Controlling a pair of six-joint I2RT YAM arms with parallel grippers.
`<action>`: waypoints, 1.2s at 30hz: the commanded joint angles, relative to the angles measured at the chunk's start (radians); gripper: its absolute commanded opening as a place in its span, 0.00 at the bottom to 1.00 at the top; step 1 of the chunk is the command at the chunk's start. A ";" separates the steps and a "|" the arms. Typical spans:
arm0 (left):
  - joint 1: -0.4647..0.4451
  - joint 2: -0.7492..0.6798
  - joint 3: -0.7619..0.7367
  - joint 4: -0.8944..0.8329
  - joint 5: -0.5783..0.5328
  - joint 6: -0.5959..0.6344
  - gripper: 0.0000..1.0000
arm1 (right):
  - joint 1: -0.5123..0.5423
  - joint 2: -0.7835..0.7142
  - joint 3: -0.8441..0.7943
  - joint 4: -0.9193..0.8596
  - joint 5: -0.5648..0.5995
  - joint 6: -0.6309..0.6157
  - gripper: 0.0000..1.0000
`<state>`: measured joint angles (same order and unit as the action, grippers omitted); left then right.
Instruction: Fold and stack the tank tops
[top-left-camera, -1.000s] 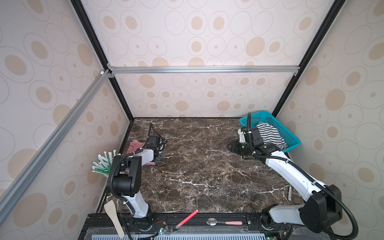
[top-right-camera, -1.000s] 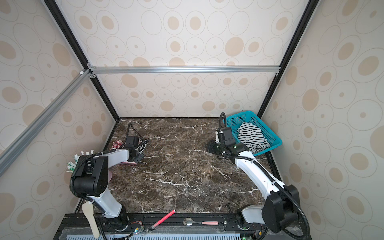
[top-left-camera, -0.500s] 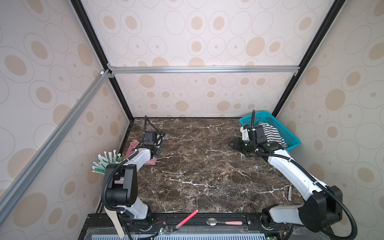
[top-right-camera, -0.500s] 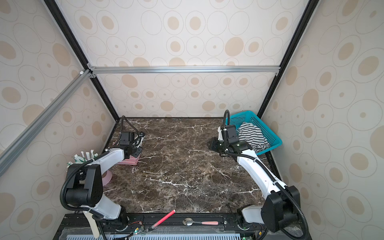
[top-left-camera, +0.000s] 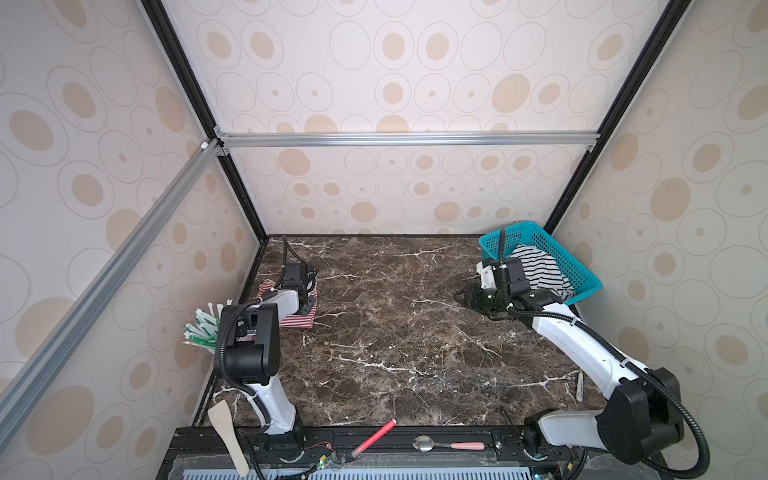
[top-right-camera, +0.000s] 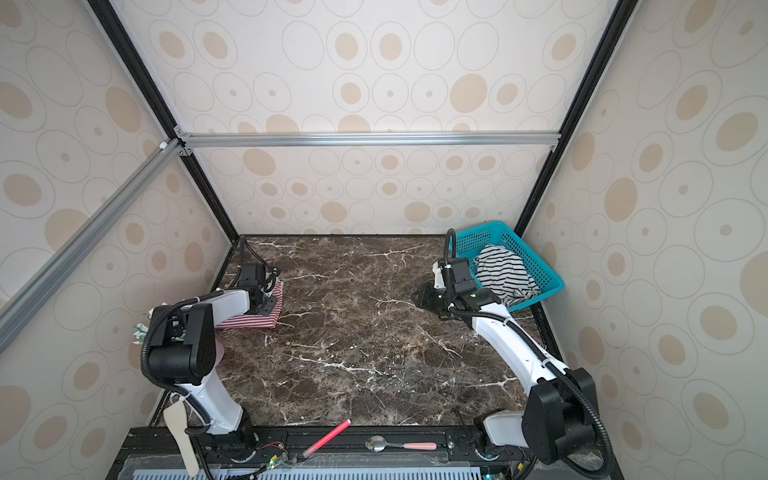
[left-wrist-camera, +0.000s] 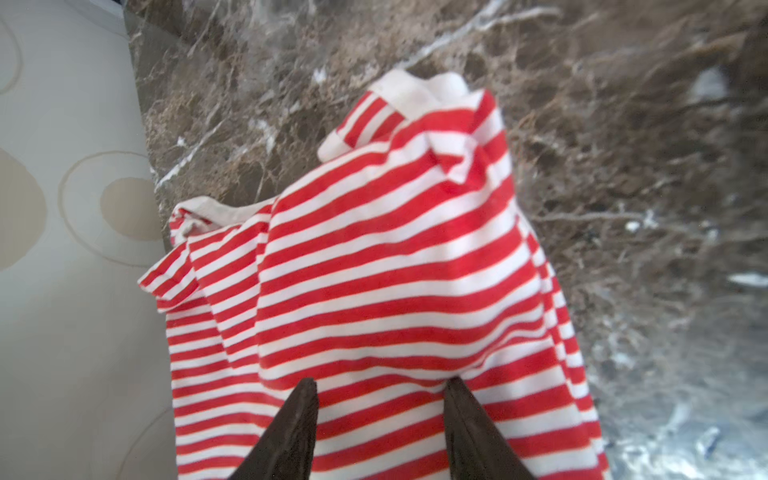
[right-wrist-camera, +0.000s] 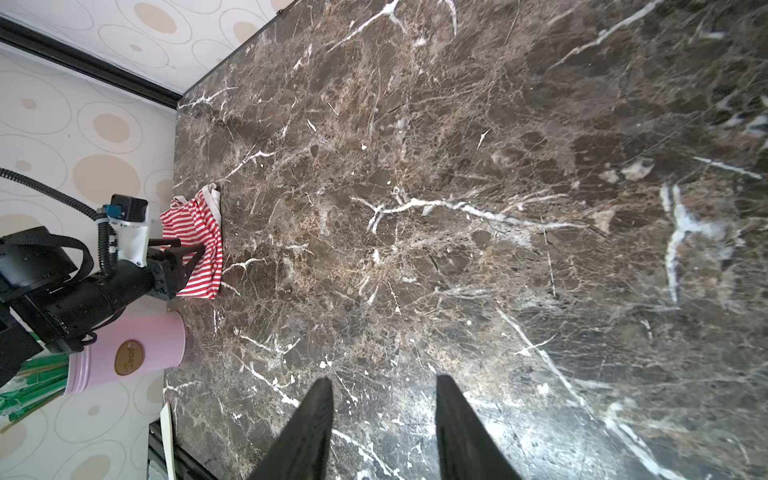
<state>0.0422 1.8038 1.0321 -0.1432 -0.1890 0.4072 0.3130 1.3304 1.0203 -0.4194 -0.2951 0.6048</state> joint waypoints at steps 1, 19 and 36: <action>-0.009 0.053 0.059 -0.055 0.100 -0.003 0.49 | 0.003 0.013 -0.013 0.021 -0.006 0.011 0.43; -0.089 0.270 0.281 -0.166 0.210 0.130 0.49 | 0.001 0.017 -0.006 0.018 0.030 0.026 0.43; -0.167 -0.007 0.098 -0.072 0.204 0.152 0.50 | 0.003 0.039 -0.006 0.045 0.003 0.051 0.43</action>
<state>-0.0898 1.8400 1.1286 -0.2245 0.0139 0.5739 0.3130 1.3560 1.0168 -0.3920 -0.2810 0.6392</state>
